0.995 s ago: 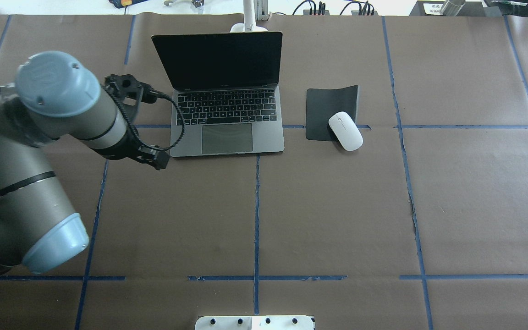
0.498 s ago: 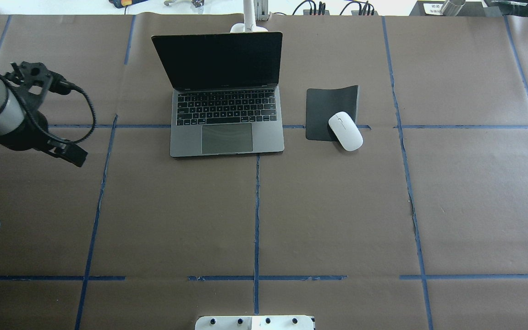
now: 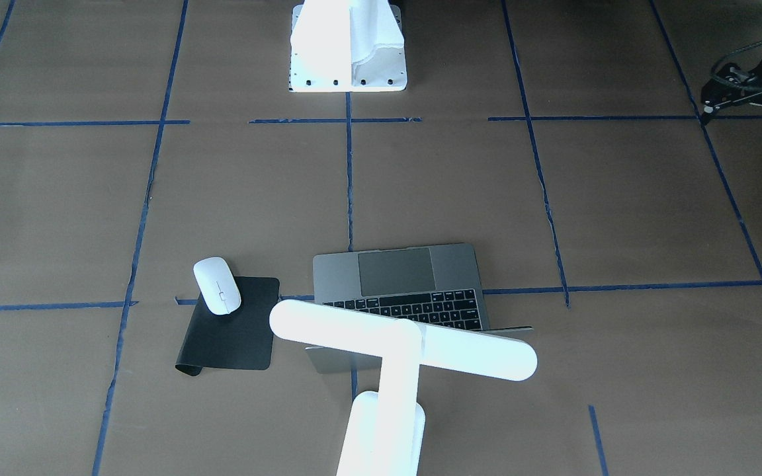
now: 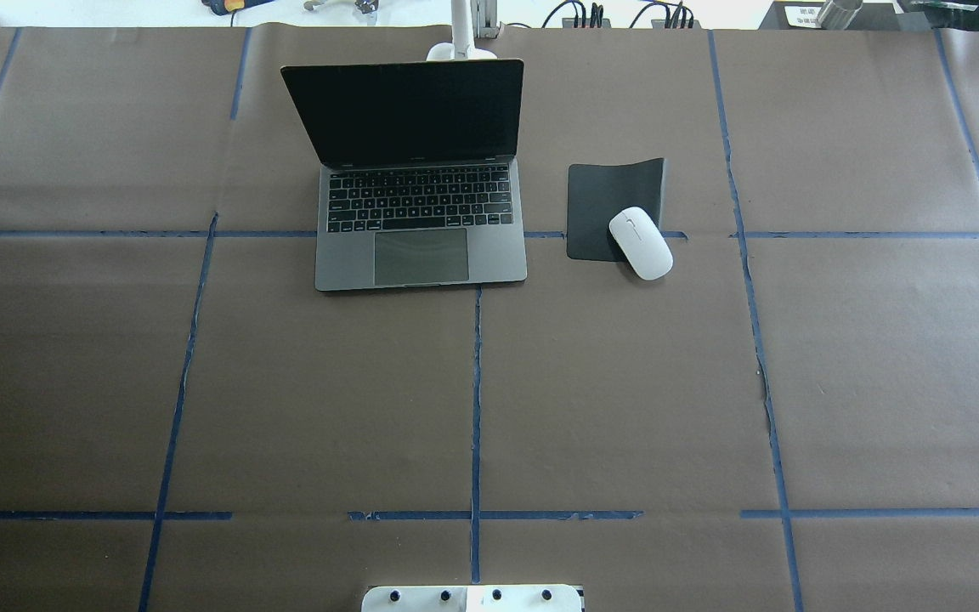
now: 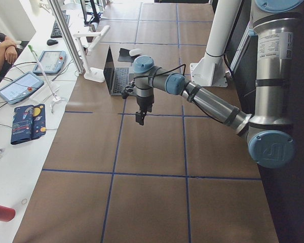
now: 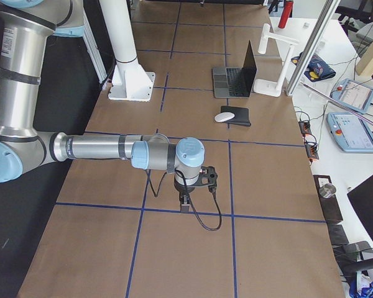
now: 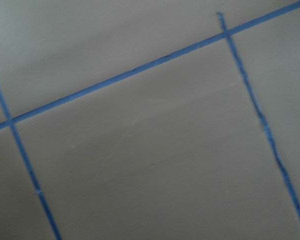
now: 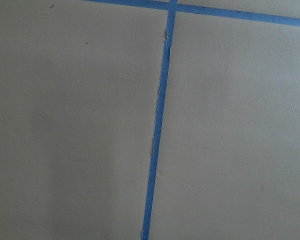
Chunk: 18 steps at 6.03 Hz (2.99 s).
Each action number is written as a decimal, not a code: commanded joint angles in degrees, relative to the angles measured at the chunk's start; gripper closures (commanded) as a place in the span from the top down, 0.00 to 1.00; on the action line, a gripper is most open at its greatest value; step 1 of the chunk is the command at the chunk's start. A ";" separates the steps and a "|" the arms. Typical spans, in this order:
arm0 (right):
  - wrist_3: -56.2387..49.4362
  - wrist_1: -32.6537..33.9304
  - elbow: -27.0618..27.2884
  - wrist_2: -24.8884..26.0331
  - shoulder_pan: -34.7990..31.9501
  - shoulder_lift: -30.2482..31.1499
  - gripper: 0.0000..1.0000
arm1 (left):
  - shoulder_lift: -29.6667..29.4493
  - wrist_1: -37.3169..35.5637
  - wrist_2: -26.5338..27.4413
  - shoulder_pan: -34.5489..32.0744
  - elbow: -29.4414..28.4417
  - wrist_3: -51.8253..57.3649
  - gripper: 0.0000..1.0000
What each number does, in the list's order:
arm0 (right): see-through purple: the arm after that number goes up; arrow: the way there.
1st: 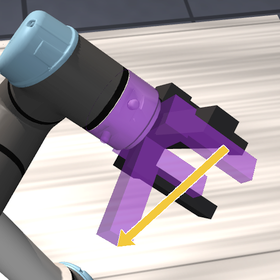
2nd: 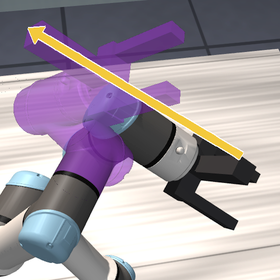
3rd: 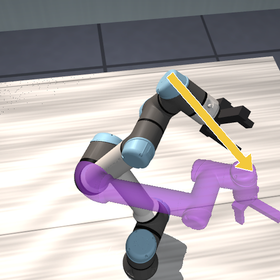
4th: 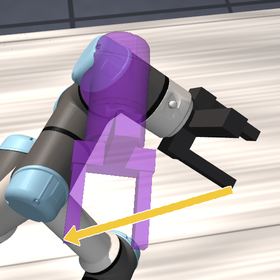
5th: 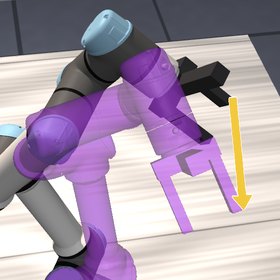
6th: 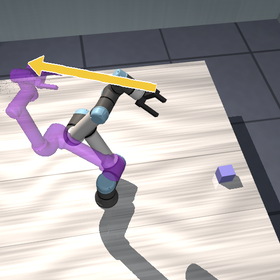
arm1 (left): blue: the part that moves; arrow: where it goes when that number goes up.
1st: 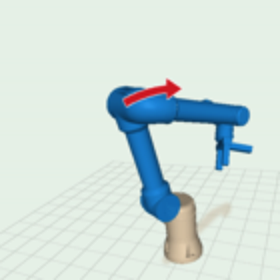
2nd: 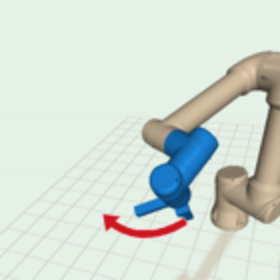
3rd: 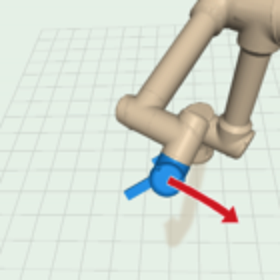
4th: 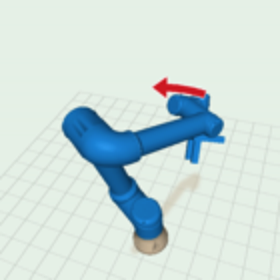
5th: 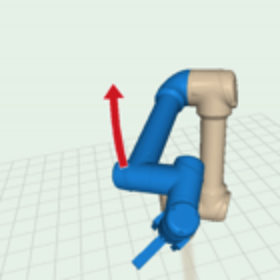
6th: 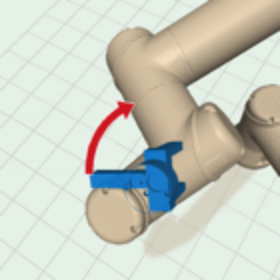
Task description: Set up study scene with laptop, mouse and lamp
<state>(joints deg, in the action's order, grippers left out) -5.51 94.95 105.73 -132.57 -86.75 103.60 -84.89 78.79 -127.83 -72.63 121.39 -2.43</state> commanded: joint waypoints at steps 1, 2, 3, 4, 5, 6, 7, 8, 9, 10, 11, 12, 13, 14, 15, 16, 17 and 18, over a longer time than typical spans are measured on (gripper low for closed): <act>-0.38 -0.02 0.00 0.03 0.00 0.11 1.00 | 2.01 0.23 -0.66 -5.66 -6.39 8.54 1.00; -0.47 -0.02 0.00 0.03 0.00 0.11 1.00 | 2.01 0.14 -0.49 -8.81 -9.04 12.24 1.00; -0.55 -0.02 0.00 0.03 0.00 0.20 1.00 | 2.01 0.31 -0.40 -12.06 -12.81 12.71 1.00; -0.55 -0.02 0.00 0.03 0.00 0.20 1.00 | 2.27 0.58 -0.57 -14.01 -14.50 14.71 1.00; -0.55 -0.02 0.00 0.03 0.00 0.29 1.00 | 3.93 1.19 -0.66 -16.38 -14.95 16.30 1.00; -0.64 -0.02 0.00 0.03 0.00 0.29 1.00 | 6.99 4.06 -0.66 -17.71 -15.31 16.23 1.00; -0.64 -0.02 0.00 0.03 0.00 0.29 1.00 | 8.24 5.66 -0.84 -17.81 -16.00 15.10 1.00; -0.64 -0.02 0.09 0.03 0.00 0.29 1.00 | 8.17 5.68 -0.84 -17.89 -16.10 14.65 1.00; -0.73 -0.02 0.09 0.03 0.00 0.29 1.00 | 7.99 5.68 -0.75 -17.72 -17.84 14.65 1.00; -0.73 -0.02 0.17 0.03 0.00 0.29 1.00 | 8.08 5.68 -0.32 -17.72 -18.12 15.26 1.00; -0.73 -0.02 0.26 0.03 0.00 0.29 1.00 | 7.82 5.15 -1.01 -17.72 -18.90 14.57 1.00; -0.73 -0.02 0.26 0.03 0.00 0.29 1.00 | 8.07 4.97 -1.19 -17.72 -18.13 14.65 1.00; -0.73 -0.02 0.26 0.03 0.00 0.29 1.00 | 7.99 5.06 -1.02 -17.72 -17.86 14.73 1.00; -0.73 -0.02 0.26 0.03 0.00 0.29 1.00 | 7.99 5.06 -1.10 -17.63 -18.03 14.91 1.00; -0.73 -0.02 0.26 0.03 0.00 0.29 1.00 | 8.08 4.97 -1.19 -17.63 -17.86 14.91 1.00; -0.82 -0.02 0.26 0.11 0.00 0.37 1.00 | 8.08 4.97 -1.19 -17.72 -17.60 14.91 1.00; -0.82 -0.02 0.18 0.11 0.00 0.37 1.00 | 8.08 5.06 -1.10 -17.63 -17.59 14.91 1.00; -0.82 -0.02 0.26 0.11 0.00 0.29 1.00 | 7.99 5.32 -1.10 -17.63 -17.51 14.91 1.00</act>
<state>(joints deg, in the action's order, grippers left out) -6.32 94.92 105.97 -132.46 -86.75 103.94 -76.84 83.91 -128.96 -90.29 103.81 12.48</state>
